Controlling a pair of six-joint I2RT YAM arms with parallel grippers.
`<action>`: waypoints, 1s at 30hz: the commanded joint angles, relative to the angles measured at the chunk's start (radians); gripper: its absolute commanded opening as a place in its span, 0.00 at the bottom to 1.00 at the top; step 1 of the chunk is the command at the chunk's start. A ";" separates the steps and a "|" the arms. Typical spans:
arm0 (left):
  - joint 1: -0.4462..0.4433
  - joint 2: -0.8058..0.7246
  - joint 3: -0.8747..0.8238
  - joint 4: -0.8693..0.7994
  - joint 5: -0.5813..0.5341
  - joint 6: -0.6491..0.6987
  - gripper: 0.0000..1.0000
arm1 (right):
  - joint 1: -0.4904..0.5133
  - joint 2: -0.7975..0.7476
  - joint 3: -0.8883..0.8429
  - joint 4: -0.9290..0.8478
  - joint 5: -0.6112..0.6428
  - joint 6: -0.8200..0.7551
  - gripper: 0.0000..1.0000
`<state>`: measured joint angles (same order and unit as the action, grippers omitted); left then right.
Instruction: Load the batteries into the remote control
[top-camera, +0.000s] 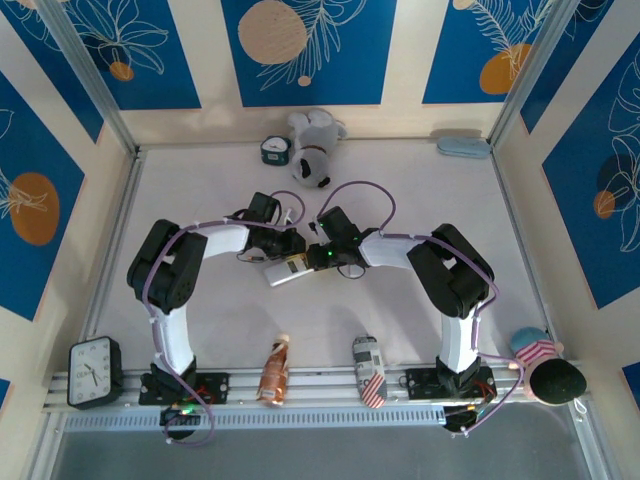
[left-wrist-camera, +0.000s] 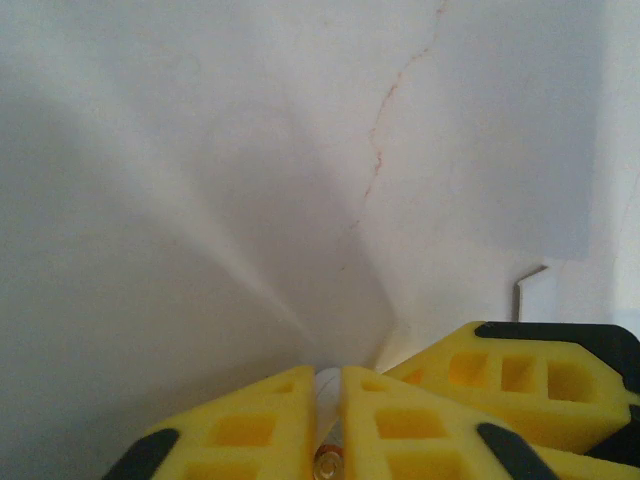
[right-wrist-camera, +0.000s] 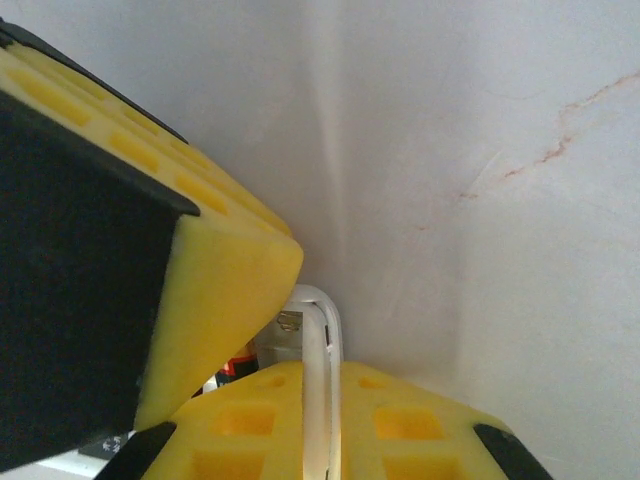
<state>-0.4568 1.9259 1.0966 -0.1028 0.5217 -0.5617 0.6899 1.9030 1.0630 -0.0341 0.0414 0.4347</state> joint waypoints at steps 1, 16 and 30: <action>-0.005 -0.054 0.008 -0.073 -0.020 0.029 0.18 | 0.006 0.031 -0.015 0.017 -0.006 -0.007 0.15; 0.009 -0.087 -0.017 -0.033 0.026 0.002 0.11 | 0.006 0.021 -0.032 0.031 -0.006 -0.003 0.15; 0.006 -0.055 -0.023 -0.038 0.026 0.003 0.11 | 0.011 0.018 -0.032 0.031 -0.003 -0.004 0.15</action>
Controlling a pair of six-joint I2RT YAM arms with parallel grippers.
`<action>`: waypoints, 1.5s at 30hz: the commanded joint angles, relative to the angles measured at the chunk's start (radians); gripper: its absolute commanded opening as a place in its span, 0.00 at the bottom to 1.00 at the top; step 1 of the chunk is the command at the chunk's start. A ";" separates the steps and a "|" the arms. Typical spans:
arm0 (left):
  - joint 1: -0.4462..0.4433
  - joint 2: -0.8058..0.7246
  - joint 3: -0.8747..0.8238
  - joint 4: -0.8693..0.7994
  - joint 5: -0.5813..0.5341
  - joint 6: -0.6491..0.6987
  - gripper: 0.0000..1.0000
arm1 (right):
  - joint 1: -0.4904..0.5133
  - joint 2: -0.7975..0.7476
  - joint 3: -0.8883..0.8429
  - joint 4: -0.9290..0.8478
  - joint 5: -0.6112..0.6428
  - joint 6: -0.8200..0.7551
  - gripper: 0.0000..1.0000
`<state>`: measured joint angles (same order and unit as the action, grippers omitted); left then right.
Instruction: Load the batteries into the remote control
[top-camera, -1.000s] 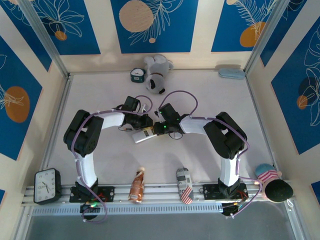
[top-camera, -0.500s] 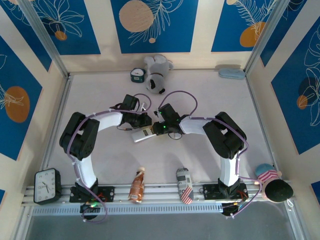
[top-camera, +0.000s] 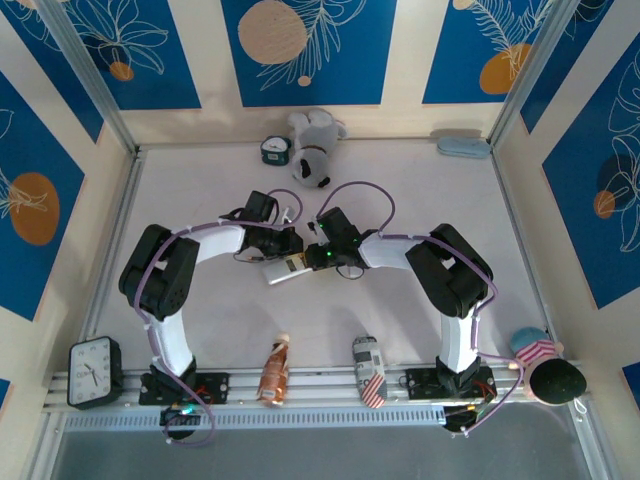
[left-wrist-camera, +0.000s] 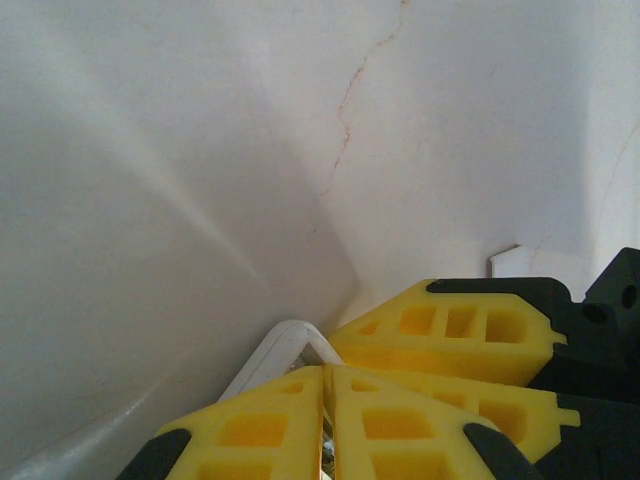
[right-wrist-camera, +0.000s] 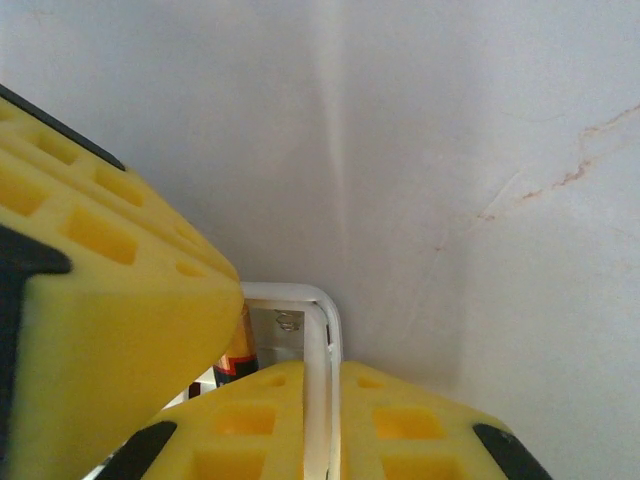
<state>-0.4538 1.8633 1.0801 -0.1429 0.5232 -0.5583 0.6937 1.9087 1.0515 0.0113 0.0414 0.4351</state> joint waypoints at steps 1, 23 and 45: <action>0.002 0.007 -0.010 0.004 0.026 -0.001 0.11 | 0.007 0.012 -0.021 -0.014 -0.004 -0.004 0.15; -0.009 -0.054 0.050 -0.150 -0.107 0.053 0.06 | 0.012 0.013 -0.021 -0.009 -0.009 -0.002 0.15; -0.029 -0.002 0.077 -0.168 -0.118 0.059 0.07 | 0.017 0.013 -0.022 -0.007 -0.008 -0.004 0.15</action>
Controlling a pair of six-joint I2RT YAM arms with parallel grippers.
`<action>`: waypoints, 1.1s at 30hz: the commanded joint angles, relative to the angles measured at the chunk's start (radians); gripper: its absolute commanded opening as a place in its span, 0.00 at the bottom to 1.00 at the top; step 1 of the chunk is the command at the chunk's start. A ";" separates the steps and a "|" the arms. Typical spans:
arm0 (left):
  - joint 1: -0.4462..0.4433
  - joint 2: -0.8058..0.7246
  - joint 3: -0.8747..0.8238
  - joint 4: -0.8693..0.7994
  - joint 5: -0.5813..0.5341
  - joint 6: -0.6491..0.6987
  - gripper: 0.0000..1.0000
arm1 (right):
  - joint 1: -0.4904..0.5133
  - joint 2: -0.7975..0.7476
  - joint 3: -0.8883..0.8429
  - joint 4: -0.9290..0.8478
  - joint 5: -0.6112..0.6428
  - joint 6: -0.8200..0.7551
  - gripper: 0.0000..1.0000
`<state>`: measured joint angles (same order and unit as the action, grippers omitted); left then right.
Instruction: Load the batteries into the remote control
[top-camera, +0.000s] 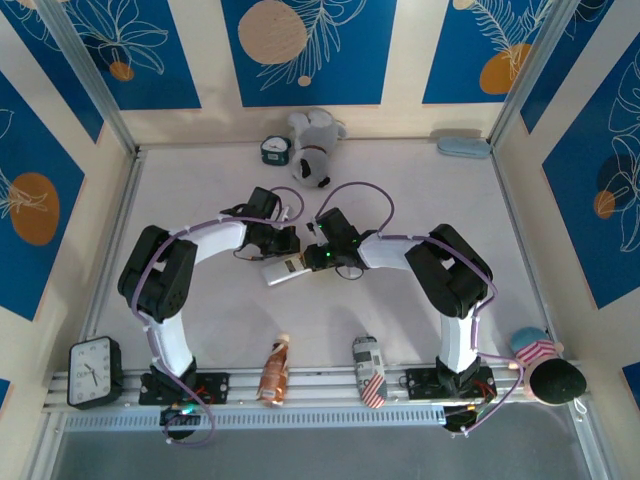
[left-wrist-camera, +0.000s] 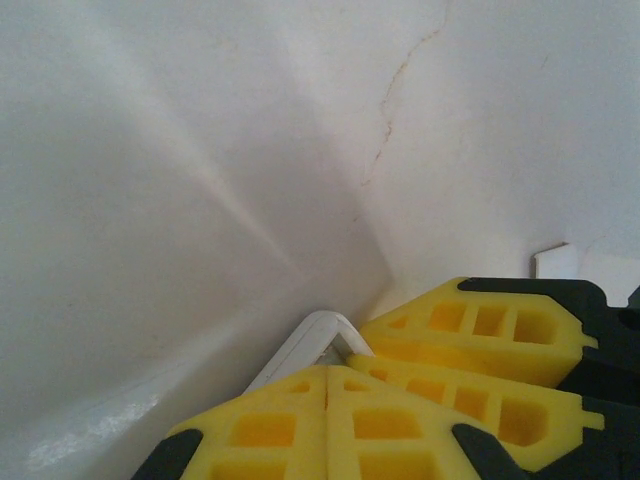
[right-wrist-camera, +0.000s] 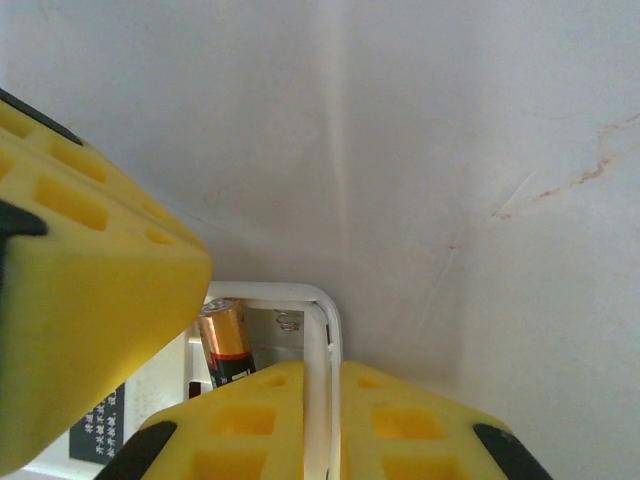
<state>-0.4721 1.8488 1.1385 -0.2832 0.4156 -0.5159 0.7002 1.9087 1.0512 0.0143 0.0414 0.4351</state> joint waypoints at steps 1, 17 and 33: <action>-0.011 0.010 0.018 -0.028 -0.010 0.017 0.07 | 0.010 0.015 -0.022 -0.010 -0.008 -0.004 0.15; -0.028 0.024 0.017 -0.034 -0.003 0.022 0.04 | 0.012 0.016 -0.022 -0.008 -0.006 -0.002 0.15; -0.039 0.056 0.037 -0.031 0.012 0.023 0.04 | 0.015 0.018 -0.026 -0.004 -0.008 -0.004 0.15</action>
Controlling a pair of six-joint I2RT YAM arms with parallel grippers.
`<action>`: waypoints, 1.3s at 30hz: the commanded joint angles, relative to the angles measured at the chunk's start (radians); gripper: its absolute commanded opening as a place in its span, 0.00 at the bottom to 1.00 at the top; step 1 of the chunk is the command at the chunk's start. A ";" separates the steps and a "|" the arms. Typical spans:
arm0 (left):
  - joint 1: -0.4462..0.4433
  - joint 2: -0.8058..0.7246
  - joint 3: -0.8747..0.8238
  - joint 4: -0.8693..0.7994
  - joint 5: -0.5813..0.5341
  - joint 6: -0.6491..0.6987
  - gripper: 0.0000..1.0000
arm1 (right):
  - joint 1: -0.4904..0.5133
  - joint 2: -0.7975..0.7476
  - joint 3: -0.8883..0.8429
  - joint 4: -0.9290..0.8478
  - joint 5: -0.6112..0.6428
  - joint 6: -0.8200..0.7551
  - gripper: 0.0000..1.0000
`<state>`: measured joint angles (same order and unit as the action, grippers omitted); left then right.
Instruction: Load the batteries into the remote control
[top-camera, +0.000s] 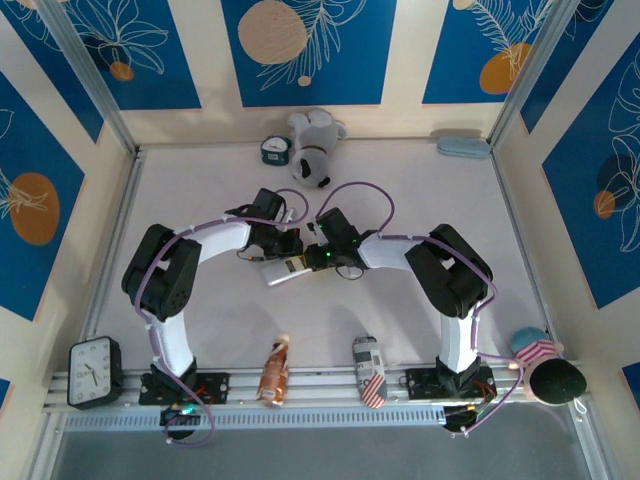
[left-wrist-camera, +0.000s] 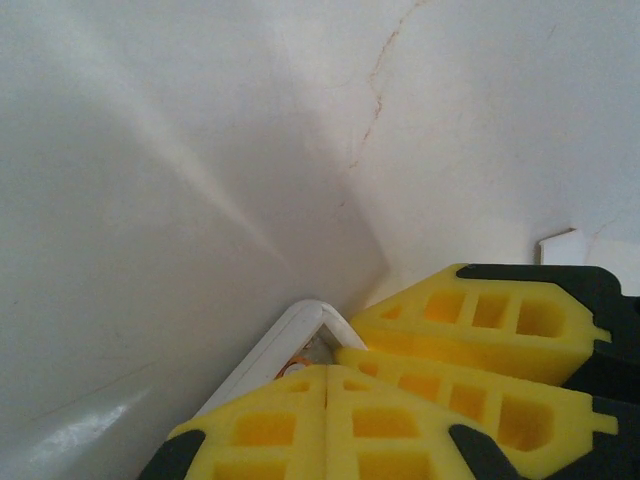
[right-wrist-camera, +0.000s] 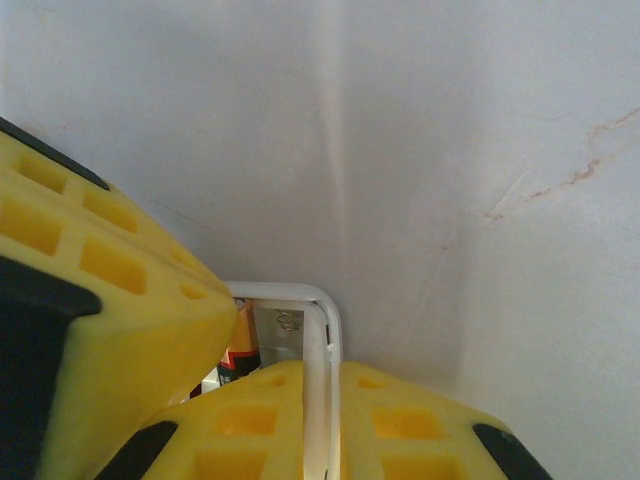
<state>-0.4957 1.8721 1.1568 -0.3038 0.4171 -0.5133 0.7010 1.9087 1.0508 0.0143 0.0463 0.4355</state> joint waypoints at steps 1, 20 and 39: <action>-0.014 0.030 0.018 -0.011 0.011 0.019 0.04 | 0.014 0.018 -0.026 -0.003 -0.013 -0.004 0.15; 0.007 -0.027 0.057 -0.055 -0.031 0.041 0.05 | 0.011 0.019 -0.028 -0.001 -0.011 0.001 0.15; 0.013 -0.039 0.041 -0.078 -0.079 0.059 0.05 | 0.012 0.019 -0.028 0.000 -0.013 0.002 0.15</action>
<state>-0.4911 1.8721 1.1931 -0.3576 0.3473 -0.4751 0.7052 1.9087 1.0420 0.0364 0.0452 0.4385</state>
